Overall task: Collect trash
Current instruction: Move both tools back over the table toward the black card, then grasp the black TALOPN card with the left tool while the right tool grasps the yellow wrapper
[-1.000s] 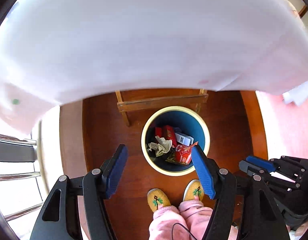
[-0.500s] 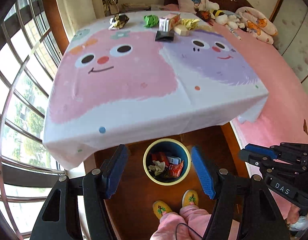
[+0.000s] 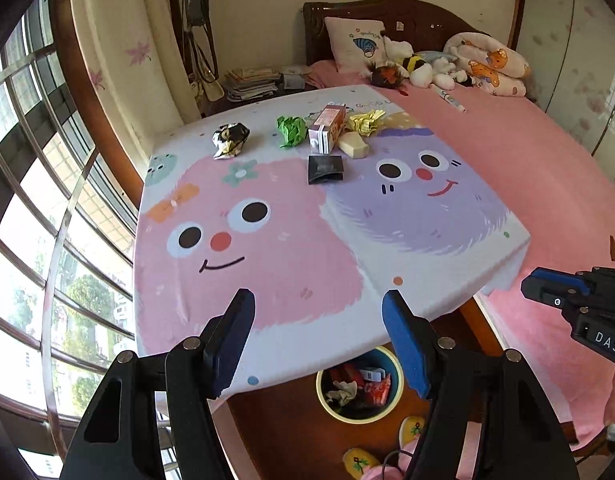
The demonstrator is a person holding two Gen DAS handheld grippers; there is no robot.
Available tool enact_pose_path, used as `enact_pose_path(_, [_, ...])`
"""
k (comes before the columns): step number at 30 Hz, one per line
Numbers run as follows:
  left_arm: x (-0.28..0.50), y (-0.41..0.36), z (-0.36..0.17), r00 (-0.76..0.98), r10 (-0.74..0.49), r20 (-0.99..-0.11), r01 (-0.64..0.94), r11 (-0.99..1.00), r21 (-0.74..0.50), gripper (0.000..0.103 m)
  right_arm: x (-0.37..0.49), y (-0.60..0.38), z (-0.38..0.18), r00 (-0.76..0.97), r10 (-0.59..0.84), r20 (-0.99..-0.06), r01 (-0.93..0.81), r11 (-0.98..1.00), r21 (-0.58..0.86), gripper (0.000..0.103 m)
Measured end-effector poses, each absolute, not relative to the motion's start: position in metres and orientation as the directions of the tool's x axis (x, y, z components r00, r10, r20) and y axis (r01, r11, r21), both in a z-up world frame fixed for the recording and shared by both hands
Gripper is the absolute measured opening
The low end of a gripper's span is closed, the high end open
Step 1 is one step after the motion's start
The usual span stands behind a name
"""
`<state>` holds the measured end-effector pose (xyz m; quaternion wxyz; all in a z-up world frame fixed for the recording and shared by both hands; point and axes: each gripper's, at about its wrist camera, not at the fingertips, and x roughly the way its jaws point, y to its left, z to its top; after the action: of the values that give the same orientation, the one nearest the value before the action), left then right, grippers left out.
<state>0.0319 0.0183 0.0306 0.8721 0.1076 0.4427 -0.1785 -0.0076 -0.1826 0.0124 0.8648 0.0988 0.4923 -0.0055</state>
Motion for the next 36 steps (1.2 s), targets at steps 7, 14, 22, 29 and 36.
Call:
enact_pose_path(7, [0.093, -0.014, 0.029, 0.512, -0.248, -0.822, 0.411, 0.911, -0.019, 0.084, 0.040, -0.211, 0.015, 0.534, 0.077, -0.842, 0.110, 0.981, 0.160, 0.012])
enact_pose_path(14, [0.191, -0.067, 0.002, 0.487, -0.206, -0.848, 0.355, 0.935, -0.023, 0.090, 0.137, -0.260, -0.001, 0.536, 0.126, -0.835, 0.051, 0.982, 0.181, 0.012])
enact_pose_path(22, [0.319, -0.122, -0.070, 0.342, -0.126, -0.931, 0.234, 0.971, -0.045, 0.091, 0.263, -0.312, -0.037, 0.437, 0.220, -0.872, -0.093, 0.976, 0.199, 0.012])
enact_pose_path(29, [0.375, -0.142, -0.124, 0.260, -0.065, -0.963, 0.187, 0.982, -0.016, 0.091, 0.341, -0.337, -0.072, 0.375, 0.240, -0.895, -0.172, 0.967, 0.187, 0.012])
enact_pose_path(36, [0.403, -0.148, -0.158, 0.181, -0.057, -0.982, 0.134, 0.990, -0.033, 0.084, 0.390, -0.347, -0.087, 0.361, 0.305, -0.881, -0.224, 0.946, 0.235, 0.054])
